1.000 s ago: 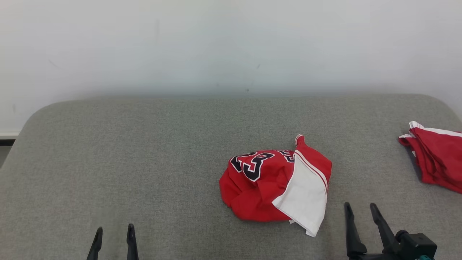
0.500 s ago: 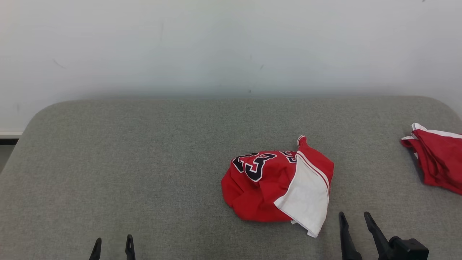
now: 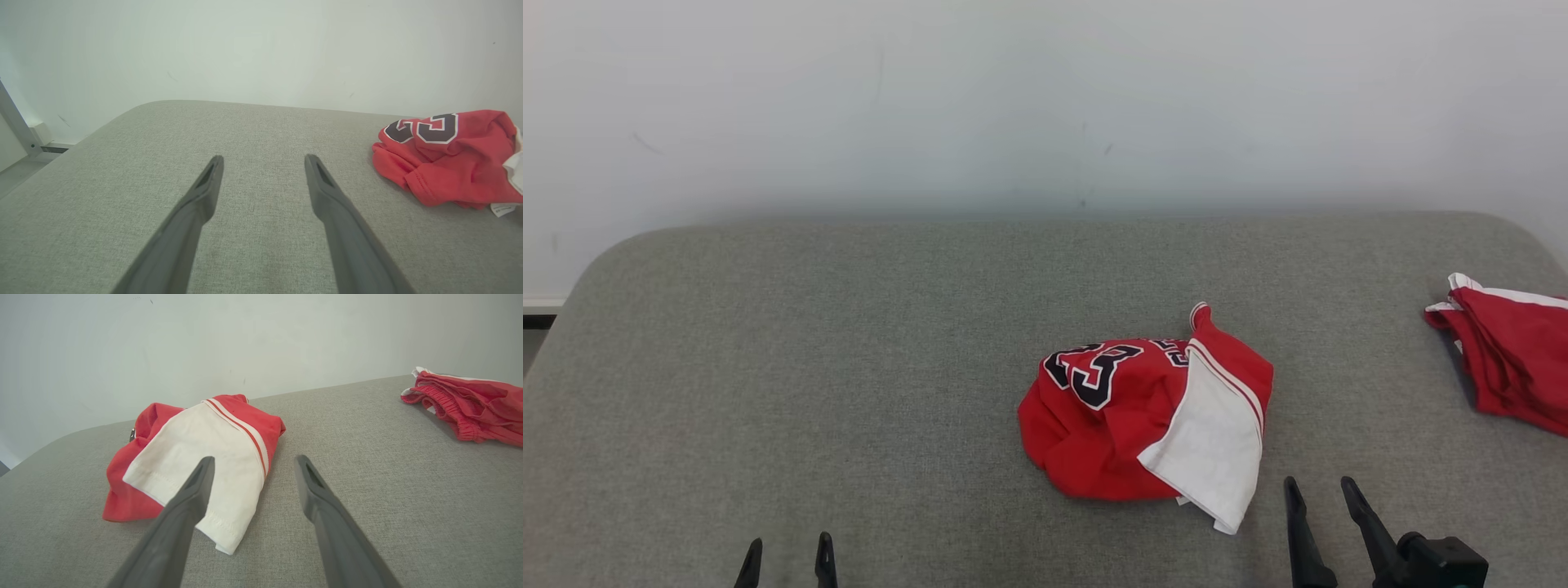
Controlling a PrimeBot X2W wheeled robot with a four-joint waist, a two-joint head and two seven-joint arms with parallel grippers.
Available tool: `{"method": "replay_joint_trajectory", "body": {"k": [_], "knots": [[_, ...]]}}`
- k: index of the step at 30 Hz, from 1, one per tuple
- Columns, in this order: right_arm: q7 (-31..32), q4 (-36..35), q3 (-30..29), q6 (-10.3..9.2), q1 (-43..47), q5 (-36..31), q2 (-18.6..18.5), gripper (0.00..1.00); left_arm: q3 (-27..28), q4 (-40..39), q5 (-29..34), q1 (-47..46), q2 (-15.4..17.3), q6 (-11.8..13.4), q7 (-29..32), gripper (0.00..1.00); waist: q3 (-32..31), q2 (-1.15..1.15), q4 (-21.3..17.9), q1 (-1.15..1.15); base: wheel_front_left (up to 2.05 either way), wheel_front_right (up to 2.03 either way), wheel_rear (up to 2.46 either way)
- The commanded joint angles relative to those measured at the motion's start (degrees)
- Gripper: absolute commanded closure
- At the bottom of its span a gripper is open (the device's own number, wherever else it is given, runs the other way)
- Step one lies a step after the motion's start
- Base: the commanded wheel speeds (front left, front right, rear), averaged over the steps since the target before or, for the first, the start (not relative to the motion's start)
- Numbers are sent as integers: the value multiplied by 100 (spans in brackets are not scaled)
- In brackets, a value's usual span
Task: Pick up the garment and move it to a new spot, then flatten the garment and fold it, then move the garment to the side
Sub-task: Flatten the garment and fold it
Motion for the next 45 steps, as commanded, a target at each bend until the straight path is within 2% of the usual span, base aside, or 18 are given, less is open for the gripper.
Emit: {"method": "replay_joint_trajectory", "body": {"k": [1,9,17,22,27,30,34,40,45], "knots": [[-20,4,17,-10,-39,20,7,0,17,18,45,37,-23,-2,-17,0,0,0,-9,0,0,0,0],[2,25,84,-10,-89,26,10,0,-299,115,62,-276,-48,-190,-17,0,-7,0,-160,0,0,0,0],[10,32,138,-10,-132,23,15,0,-1091,494,-59,-913,-48,-396,134,0,13,0,-510,0,0,0,0],[2,49,190,-10,-170,36,17,0,-1825,662,-247,-1544,-50,-455,477,0,63,0,-848,0,0,0,0],[-26,82,250,-10,-222,55,19,0,-2587,1016,-777,-2177,-18,-449,1068,0,136,0,-1210,0,0,0,0],[-43,101,269,-10,-253,59,20,0,-2875,1326,-1051,-2480,27,-444,1311,0,187,0,-1425,0,0,0,0],[-61,110,290,-10,-283,69,21,0,-2932,1820,-1177,-2752,34,-444,1599,0,255,0,-1698,0,0,0,0],[-111,134,284,-10,-336,105,23,0,-2870,2320,-1177,-2973,23,-260,1557,0,386,0,-1940,0,0,0,0],[-152,177,287,-10,-375,133,23,0,-2726,2696,-1120,-3187,25,119,1484,0,456,0,-1982,0,0,0,0]]}}
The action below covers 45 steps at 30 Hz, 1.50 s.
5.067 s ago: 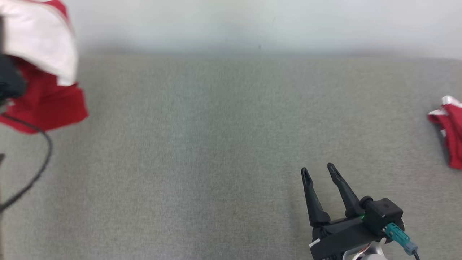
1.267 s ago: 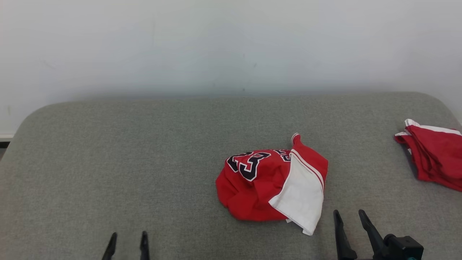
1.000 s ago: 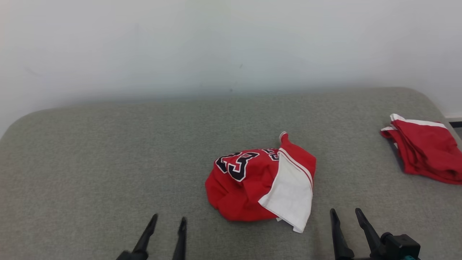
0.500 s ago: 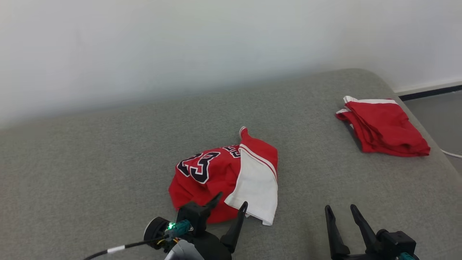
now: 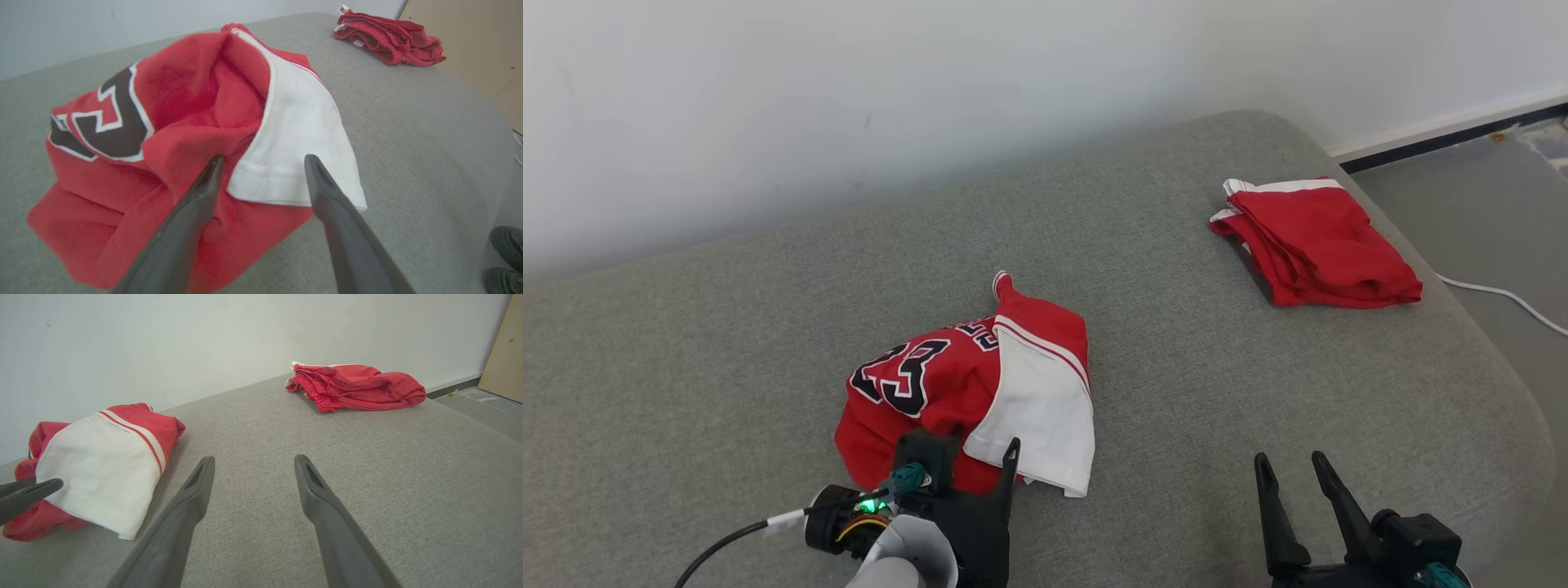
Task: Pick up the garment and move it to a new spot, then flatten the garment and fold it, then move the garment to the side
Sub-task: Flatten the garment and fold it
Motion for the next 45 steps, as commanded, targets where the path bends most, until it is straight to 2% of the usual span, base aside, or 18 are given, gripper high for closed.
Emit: {"method": "replay_joint_trajectory", "body": {"k": [1,4,8,14,19,21,22,24,33,38,45], "knots": [[-37,25,-3,-10,-48,58,17,0,41,80,27,-116,6,91,-81,0,60,0,-41,-1,0,0,0],[-60,54,-7,-10,-67,64,19,0,99,240,27,-207,0,250,-135,0,57,0,-19,-1,0,0,0],[-72,108,46,-10,-115,109,19,0,-43,376,-155,-296,-35,-3,-81,0,43,0,8,-1,0,0,0],[-113,160,113,-10,-171,138,19,0,-333,475,-260,-419,-65,-112,-18,0,36,0,-6,-1,0,0,0],[-112,182,138,-10,-196,133,19,0,-480,646,-340,-521,-71,-16,45,0,44,0,-59,-1,0,0,0],[-113,200,153,-10,-220,140,20,0,-541,759,-431,-594,-71,94,128,0,50,0,-96,-1,0,0,0],[-114,207,160,-10,-229,142,20,0,-597,807,-471,-641,-76,129,162,52,52,0,-113,-1,0,0,0],[-117,219,168,-10,-237,149,20,0,-708,799,-603,-755,-78,167,152,100,54,0,-148,-1,0,0,0],[-159,270,179,-10,-270,185,19,0,-1299,329,-1150,-1518,-76,94,-93,100,58,0,-206,-1,0,0,0],[-176,331,291,-10,-357,238,19,0,-1551,27,-1385,-2546,-76,46,-360,100,70,0,-275,-1,0,0,0],[-239,458,444,-10,-436,298,19,0,-1566,-214,-1910,-4086,-77,177,-1093,100,100,0,-504,-1,0,0,0]]}}
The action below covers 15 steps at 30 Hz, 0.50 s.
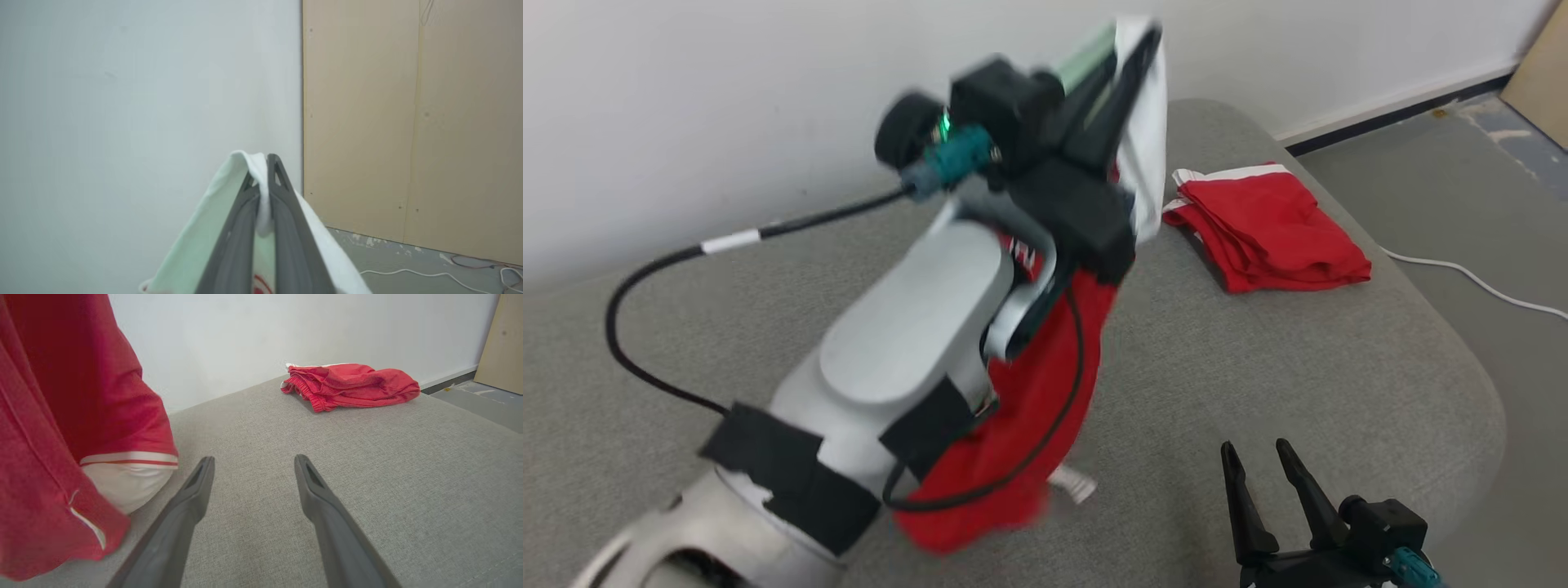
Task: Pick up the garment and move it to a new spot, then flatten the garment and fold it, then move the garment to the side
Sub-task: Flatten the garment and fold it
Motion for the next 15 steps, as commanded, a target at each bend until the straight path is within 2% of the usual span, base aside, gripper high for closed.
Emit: {"method": "replay_joint_trajectory", "body": {"k": [1,6,8,11,14,15], "knots": [[-40,30,47,-10,-33,38,17,0,17,-21,-17,-272,-8,64,-154,100,1,-1,-84,0,0,0,0],[-74,99,50,-10,3,67,16,0,330,-461,-233,-993,-4,348,-465,100,66,-1,-40,0,0,0,0],[-87,104,50,-10,-26,41,18,0,678,-875,-101,-1113,1,504,-477,100,114,-1,75,0,0,0,0],[-98,78,-25,-10,-82,11,14,0,1022,-1328,44,-815,-3,643,-470,100,214,-1,358,0,0,0,0],[-106,32,-99,-10,-121,-27,18,0,1158,-1362,203,-418,10,719,-473,100,350,-1,771,0,0,0,0],[-106,32,-99,-10,-121,-27,18,0,1158,-1362,203,-418,10,719,-473,100,350,-1,771,0,0,0,0]]}}
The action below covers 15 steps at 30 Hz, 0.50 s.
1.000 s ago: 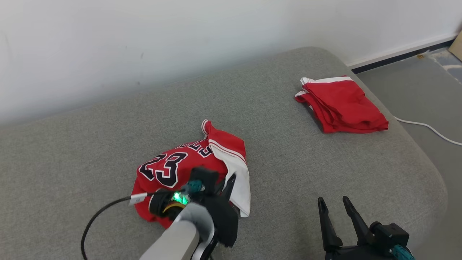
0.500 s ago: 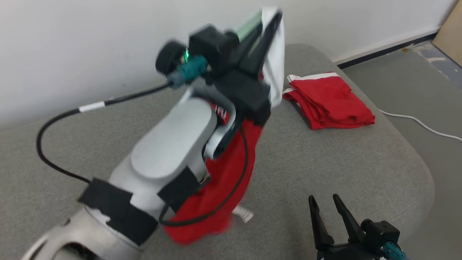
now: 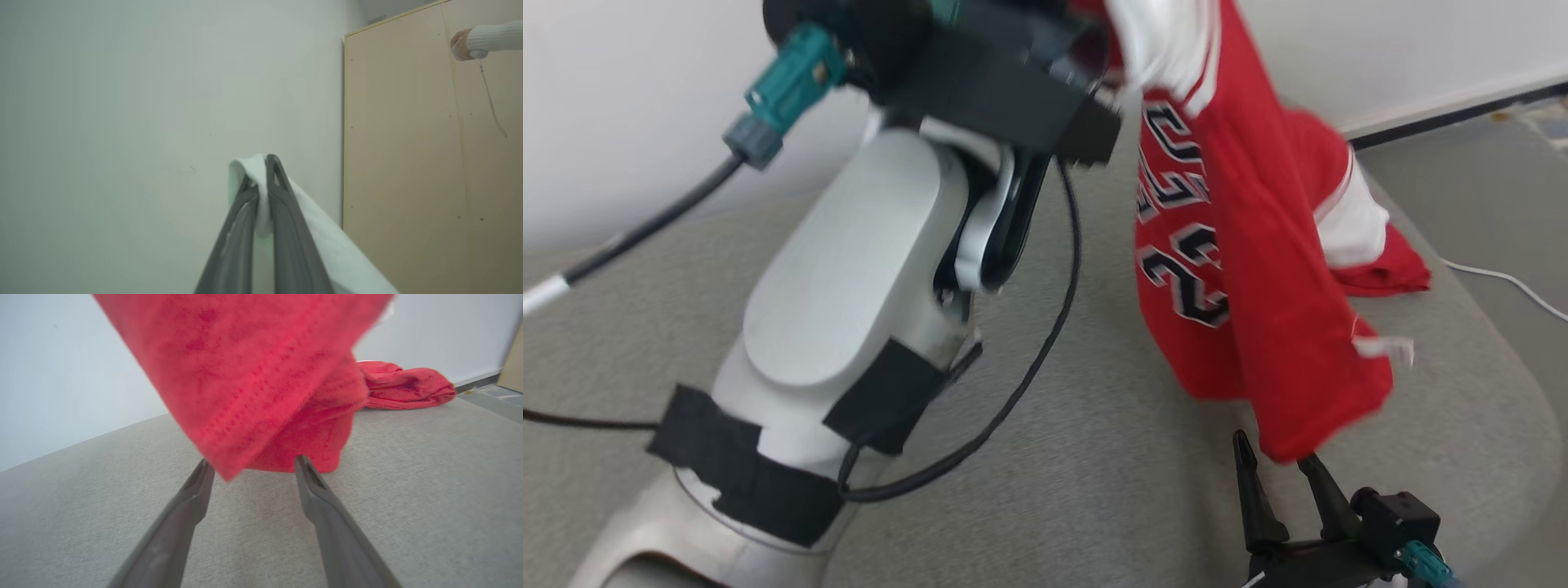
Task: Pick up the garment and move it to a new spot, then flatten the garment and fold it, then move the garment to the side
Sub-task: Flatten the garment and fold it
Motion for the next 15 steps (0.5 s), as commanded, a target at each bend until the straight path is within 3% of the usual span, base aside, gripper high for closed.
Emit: {"method": "replay_joint_trajectory", "body": {"k": [1,8,15], "knots": [[-5,-17,38,-10,-69,-36,25,0,41,27,53,110,24,11,-15,100,213,-1,490,0,0,0,0],[84,-145,33,-10,-165,-168,22,0,295,742,294,1588,12,-135,-17,100,385,-1,1283,0,0,0,0],[162,-244,61,-10,-139,-207,17,0,744,1123,494,2732,12,-334,-17,100,395,-1,1573,0,0,0,0]]}}
